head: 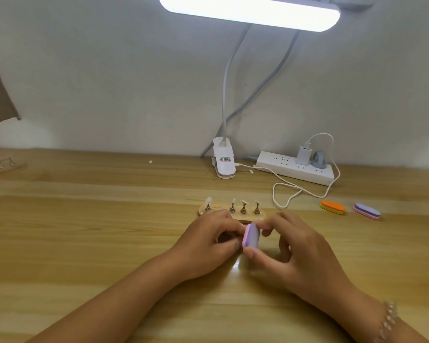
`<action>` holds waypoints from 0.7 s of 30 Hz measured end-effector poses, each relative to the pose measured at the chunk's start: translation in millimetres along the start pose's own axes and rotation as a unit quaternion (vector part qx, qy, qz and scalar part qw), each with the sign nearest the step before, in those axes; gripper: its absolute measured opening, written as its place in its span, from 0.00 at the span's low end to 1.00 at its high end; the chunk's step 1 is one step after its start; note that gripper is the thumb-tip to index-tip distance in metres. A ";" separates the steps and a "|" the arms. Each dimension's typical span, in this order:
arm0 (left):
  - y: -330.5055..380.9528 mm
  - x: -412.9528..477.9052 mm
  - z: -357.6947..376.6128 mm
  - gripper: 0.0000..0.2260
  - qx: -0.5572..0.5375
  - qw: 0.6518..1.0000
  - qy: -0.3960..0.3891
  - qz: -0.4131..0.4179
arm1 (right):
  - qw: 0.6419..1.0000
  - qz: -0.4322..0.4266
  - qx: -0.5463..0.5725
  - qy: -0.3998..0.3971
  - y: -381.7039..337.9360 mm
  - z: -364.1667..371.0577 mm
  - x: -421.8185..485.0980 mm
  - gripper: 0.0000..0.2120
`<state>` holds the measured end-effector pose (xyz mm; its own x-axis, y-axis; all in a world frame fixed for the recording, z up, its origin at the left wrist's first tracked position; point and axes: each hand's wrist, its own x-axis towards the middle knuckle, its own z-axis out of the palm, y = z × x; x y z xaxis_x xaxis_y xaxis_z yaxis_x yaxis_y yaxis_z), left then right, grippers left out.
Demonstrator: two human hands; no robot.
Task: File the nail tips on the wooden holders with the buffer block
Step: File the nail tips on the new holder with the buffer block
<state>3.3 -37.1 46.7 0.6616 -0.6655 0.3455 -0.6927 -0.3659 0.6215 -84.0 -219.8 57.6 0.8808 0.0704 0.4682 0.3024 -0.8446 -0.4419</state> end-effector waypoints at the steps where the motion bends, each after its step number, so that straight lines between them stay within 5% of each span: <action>1: -0.2 0.1 -0.1 0.09 0.001 1.000 -0.002 -0.001 | 1.000 -0.010 0.009 -0.014 -1.9 1.2 -1.0 0.17; 7: 0.4 -0.2 -0.6 0.08 -0.062 0.997 0.033 -0.024 | 0.986 0.096 0.096 0.100 12.7 -5.1 6.3 0.10; 11: -0.8 0.8 -1.3 0.09 -0.054 0.997 0.030 -0.034 | 0.998 0.019 0.052 0.002 0.6 1.1 -1.8 0.16; 16: 0.9 0.4 -1.3 0.10 -0.048 0.998 0.027 -0.032 | 0.998 0.054 0.025 0.033 6.4 -1.3 2.3 0.16; 21: 1.2 0.2 -1.1 0.08 -0.046 0.998 0.025 -0.027 | 1.000 0.011 -0.011 -0.026 -2.1 -1.0 -2.4 0.19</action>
<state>3.0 -36.9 48.4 0.7125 -0.6122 0.3428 -0.6275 -0.3373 0.7018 -87.1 -218.7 58.1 0.9048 0.0786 0.4185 0.2752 -0.8579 -0.4338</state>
